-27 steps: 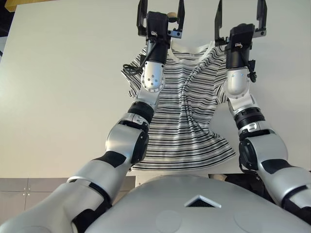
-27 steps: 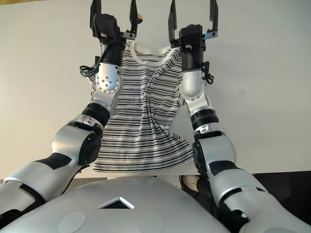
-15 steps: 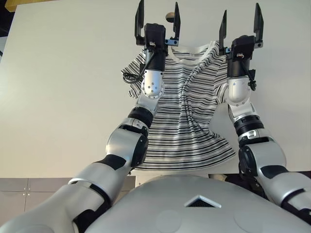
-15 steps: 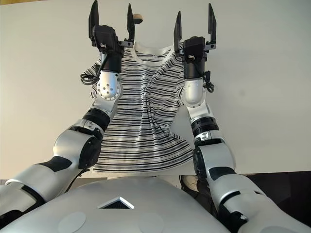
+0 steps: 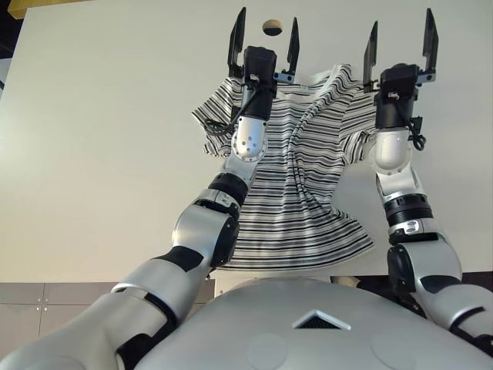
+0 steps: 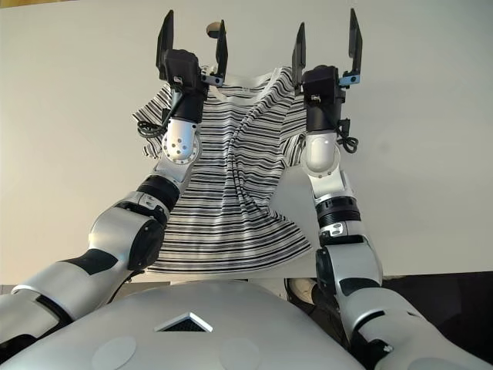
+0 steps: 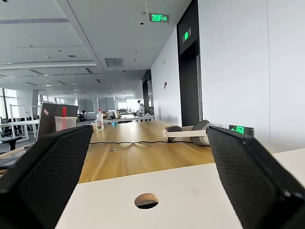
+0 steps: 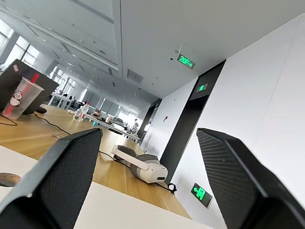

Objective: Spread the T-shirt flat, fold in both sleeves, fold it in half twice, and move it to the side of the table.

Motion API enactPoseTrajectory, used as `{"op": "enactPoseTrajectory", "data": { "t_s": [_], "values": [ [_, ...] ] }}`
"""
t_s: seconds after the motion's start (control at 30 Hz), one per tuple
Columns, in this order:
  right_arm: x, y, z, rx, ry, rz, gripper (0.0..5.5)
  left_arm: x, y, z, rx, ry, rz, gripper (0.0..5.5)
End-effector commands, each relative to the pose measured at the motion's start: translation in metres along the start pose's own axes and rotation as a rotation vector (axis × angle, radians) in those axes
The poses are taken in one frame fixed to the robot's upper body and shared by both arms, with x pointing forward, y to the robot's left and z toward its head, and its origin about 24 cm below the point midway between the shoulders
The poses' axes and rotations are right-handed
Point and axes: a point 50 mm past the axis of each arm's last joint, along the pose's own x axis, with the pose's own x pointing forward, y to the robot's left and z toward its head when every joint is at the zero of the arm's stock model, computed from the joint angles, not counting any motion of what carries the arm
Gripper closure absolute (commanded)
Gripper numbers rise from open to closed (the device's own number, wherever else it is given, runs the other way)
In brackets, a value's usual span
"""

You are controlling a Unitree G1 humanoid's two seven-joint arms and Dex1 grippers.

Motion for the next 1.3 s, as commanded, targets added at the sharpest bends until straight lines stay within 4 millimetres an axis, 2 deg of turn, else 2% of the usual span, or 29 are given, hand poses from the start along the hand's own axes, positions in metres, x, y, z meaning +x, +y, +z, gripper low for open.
{"op": "enactPoseTrajectory", "data": {
  "t_s": [0.03,0.23,0.43,0.9,0.97,1.1,1.2,1.3],
  "values": [
    [0.006,-0.003,-0.005,0.005,0.038,-0.041,1.84,0.007,-0.003,0.003,-0.025,-0.003,-0.015,1.06],
    [0.012,0.003,-0.011,0.042,0.078,-0.049,1.84,0.008,0.001,0.002,0.011,0.0,-0.008,1.06],
    [0.027,0.017,-0.005,0.124,0.069,-0.016,1.84,0.006,0.012,-0.007,0.049,0.066,-0.011,1.06],
    [0.026,0.039,-0.002,0.176,0.049,0.135,1.84,0.003,0.021,-0.002,0.021,-0.001,0.004,1.06],
    [0.025,0.043,-0.005,0.082,0.056,0.193,1.84,0.002,0.025,-0.002,0.035,-0.012,0.013,1.06],
    [0.023,0.03,-0.015,-0.164,0.042,0.288,1.84,0.009,0.032,0.002,0.042,-0.022,0.044,1.06],
    [0.02,0.023,-0.025,-0.394,0.03,0.461,1.84,0.013,0.043,0.008,0.071,-0.066,0.078,1.06],
    [-0.003,0.0,-0.034,-0.58,0.008,0.71,1.84,0.017,0.048,0.013,0.092,-0.1,0.098,1.06]
  ]
}}
